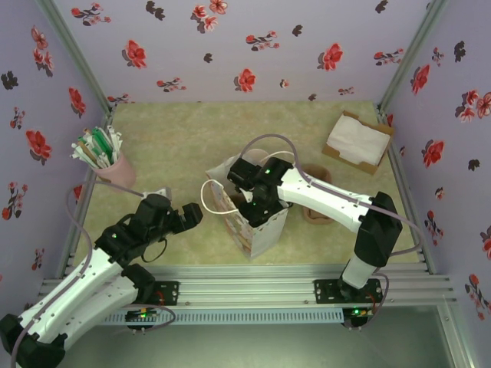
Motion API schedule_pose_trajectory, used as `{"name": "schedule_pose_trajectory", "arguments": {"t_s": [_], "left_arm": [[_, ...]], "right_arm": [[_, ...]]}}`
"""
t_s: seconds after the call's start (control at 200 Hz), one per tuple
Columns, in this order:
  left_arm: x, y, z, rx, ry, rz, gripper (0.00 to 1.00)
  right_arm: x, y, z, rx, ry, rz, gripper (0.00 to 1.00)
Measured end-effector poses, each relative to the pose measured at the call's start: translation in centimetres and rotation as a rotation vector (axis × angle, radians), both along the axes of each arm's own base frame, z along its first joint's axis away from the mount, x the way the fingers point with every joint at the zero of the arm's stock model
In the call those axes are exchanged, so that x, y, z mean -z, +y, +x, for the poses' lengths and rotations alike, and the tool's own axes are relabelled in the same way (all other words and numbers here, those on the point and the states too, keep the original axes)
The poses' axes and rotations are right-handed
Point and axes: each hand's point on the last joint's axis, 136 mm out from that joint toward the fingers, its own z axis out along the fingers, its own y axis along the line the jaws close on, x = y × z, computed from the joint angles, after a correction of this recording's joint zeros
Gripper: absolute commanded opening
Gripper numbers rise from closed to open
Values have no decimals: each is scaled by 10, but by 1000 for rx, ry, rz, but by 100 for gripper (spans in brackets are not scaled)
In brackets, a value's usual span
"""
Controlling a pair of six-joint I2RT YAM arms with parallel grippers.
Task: Pack the takeout coffee
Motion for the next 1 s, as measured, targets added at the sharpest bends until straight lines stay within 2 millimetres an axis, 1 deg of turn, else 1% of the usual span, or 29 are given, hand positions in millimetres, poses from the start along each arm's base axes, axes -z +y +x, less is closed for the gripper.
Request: {"name": "schedule_pose_trajectory", "arguments": {"t_s": [1.0], "left_arm": [[-1,-1,1,0,-4,-4,99]], "right_arm": [[1,-1,0,-5,-3,7,65]]}}
